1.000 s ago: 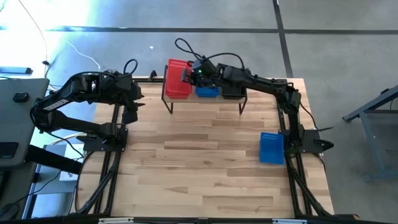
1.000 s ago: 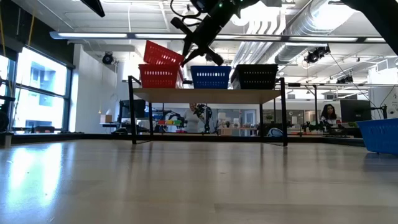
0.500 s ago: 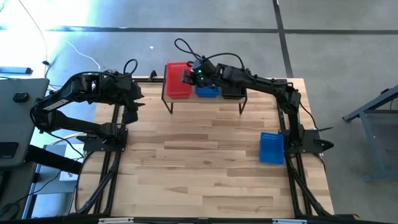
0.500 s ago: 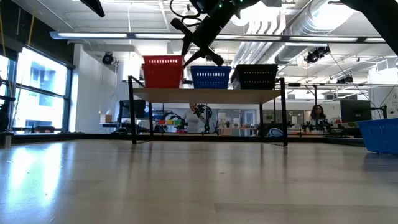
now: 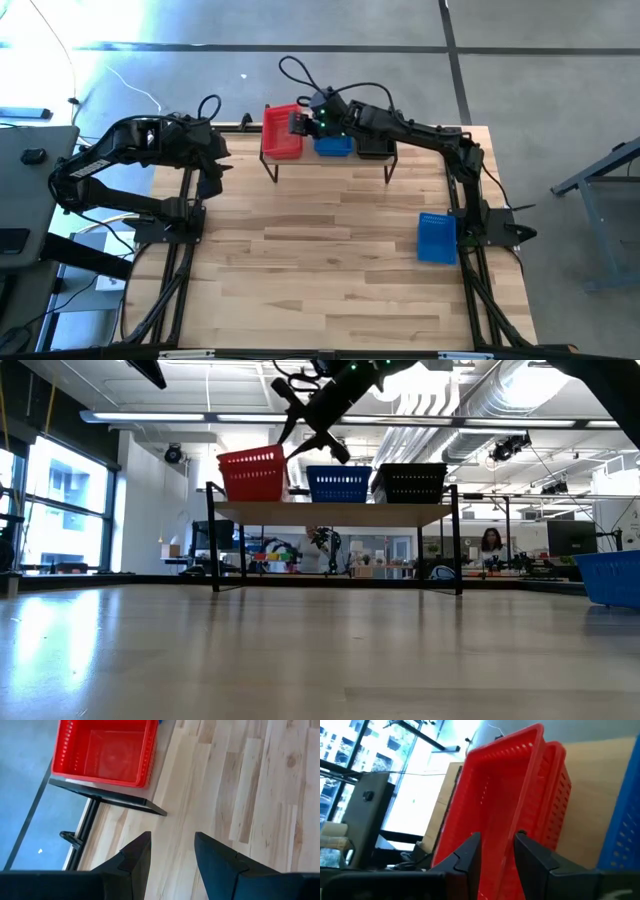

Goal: Stack baskets on shelf by color
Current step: Stack the red basket on top of the red basket on the shelf, then stack the the blue basket on top of the blue basket on the shelf

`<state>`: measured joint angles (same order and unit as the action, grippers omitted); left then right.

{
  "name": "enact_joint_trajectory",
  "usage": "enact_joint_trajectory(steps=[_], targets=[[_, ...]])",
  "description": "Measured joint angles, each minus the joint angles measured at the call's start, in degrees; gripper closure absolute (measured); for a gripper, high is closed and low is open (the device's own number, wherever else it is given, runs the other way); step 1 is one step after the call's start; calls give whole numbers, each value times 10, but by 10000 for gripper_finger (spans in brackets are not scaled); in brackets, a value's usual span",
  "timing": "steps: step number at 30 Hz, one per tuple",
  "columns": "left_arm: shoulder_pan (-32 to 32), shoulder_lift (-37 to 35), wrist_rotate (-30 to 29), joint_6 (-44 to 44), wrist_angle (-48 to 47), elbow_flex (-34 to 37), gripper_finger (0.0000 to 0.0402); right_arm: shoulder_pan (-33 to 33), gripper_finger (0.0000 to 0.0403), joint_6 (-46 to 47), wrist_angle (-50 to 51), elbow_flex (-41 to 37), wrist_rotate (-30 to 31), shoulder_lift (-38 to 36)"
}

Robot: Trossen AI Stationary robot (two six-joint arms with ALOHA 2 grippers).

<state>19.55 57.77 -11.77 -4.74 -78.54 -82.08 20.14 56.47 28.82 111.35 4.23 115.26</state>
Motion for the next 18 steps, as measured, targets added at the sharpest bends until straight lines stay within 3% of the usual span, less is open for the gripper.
enact_joint_trajectory(steps=[13,18], targets=[[0,-1,0,-2,-6,0,261,-6,304,-1,39,0,16,-18],[0,-1,0,-4,-14,0,261,-18,304,-56,65,0,11,-49]])
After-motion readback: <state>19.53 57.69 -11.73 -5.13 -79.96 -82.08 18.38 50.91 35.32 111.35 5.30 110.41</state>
